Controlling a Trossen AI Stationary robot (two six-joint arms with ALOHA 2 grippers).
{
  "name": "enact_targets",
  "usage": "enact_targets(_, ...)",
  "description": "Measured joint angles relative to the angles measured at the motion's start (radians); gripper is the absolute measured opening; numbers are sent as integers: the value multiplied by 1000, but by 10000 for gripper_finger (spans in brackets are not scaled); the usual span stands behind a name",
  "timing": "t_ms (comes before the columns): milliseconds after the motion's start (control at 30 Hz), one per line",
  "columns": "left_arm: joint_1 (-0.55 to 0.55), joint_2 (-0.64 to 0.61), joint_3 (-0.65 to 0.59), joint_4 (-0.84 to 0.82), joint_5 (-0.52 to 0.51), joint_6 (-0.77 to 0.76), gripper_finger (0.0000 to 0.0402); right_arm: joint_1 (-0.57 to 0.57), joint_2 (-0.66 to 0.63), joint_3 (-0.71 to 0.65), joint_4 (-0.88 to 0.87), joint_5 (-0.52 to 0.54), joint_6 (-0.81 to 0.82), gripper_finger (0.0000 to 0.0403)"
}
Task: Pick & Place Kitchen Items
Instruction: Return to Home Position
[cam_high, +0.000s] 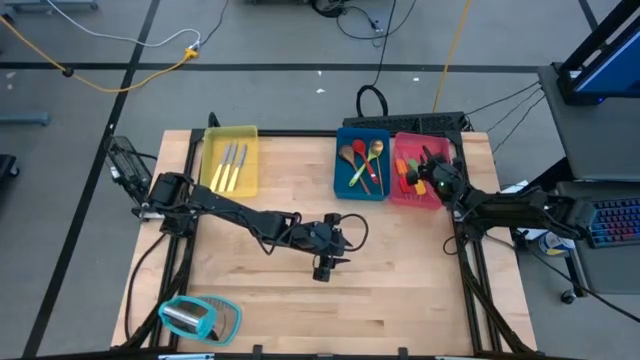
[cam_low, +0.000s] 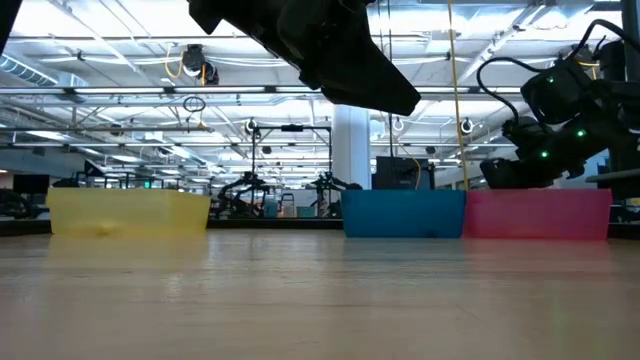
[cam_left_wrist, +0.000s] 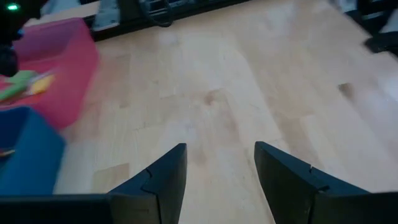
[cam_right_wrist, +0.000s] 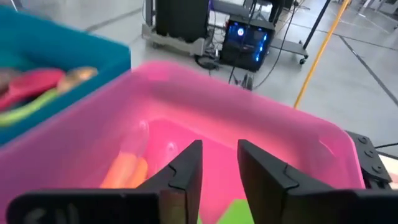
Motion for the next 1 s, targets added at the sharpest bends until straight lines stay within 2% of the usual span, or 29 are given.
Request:
enact_targets(100,0,0,0,-2,-81,0,191,10,-1,-1,66,-56,-9,110)
enact_targets(200,0,0,0,-11,-169,0,191,35,-7,-1,150,-200,-44,111)
enact_targets(333,-1,-23,-1,-37,-169,3,191,87,-16,-2,280,-396,-93,100)
enact_targets(433,-9,-81,-1,-72,-169,23,191,146,-22,-2,353,-473,-104,90)
enact_targets(667,-11,-251,-1,-220,-179,24,191,323,-39,21,443,-495,-112,73)
enact_targets(867,-6,-384,0,-319,-276,-36,191,475,-42,97,415,-493,-155,54)
enact_targets(1000,-6,-452,0,-423,-344,-74,191,561,-43,173,333,-491,-210,39)
